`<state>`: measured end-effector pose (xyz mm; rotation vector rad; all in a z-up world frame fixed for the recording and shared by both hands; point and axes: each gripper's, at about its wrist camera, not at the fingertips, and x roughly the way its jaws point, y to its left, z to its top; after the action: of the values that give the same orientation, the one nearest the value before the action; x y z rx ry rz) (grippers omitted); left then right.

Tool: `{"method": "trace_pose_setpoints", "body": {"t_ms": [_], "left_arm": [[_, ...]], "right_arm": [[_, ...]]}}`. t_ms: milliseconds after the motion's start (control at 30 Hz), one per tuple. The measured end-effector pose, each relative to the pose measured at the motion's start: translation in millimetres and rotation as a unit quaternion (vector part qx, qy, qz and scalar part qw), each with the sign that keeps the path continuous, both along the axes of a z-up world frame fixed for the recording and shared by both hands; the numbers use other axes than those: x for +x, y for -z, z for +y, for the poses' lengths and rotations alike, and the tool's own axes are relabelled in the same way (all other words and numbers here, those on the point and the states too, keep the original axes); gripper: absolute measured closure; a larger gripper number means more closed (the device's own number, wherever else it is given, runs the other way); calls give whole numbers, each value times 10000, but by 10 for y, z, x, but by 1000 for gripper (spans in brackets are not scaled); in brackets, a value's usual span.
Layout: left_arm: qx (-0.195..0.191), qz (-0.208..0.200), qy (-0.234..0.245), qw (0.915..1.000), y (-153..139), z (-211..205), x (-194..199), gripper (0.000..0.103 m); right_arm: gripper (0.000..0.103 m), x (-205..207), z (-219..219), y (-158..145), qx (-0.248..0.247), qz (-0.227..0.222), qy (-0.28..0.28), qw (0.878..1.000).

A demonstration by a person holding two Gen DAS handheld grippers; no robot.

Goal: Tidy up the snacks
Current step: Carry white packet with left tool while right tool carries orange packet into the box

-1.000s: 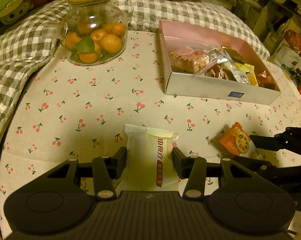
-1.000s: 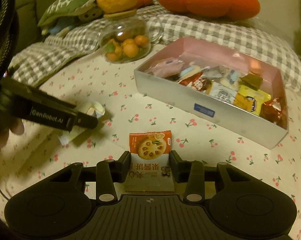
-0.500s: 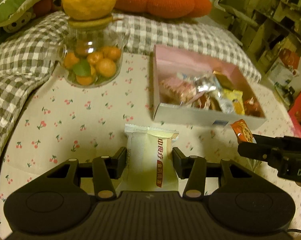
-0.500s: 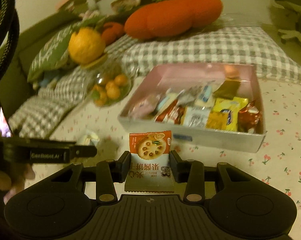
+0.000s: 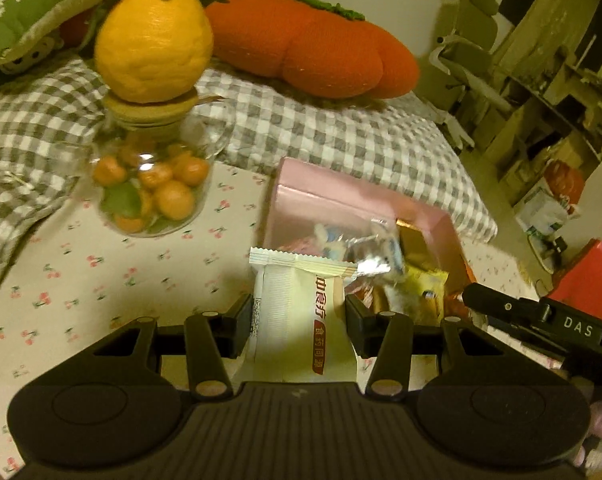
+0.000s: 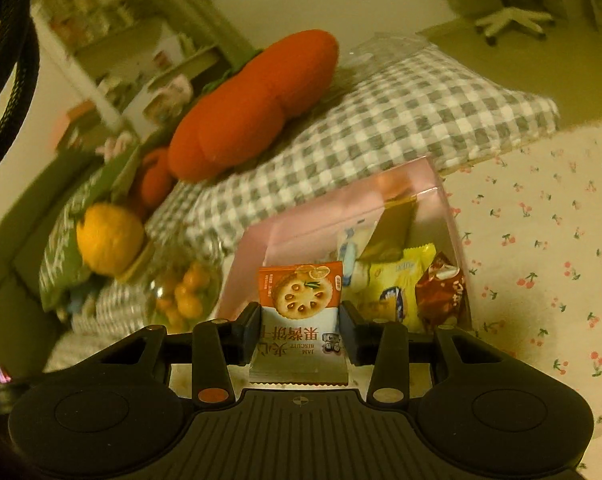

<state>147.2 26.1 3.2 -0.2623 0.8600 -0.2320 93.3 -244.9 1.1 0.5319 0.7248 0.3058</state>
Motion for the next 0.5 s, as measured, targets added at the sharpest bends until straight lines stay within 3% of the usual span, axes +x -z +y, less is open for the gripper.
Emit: {"method": "trace_pose_setpoints", "body": {"t_ms": [500], "left_arm": [[251, 27, 287, 9993, 149, -617, 612, 58]], "right_arm": [[61, 215, -299, 327, 498, 375, 551, 9965]]}}
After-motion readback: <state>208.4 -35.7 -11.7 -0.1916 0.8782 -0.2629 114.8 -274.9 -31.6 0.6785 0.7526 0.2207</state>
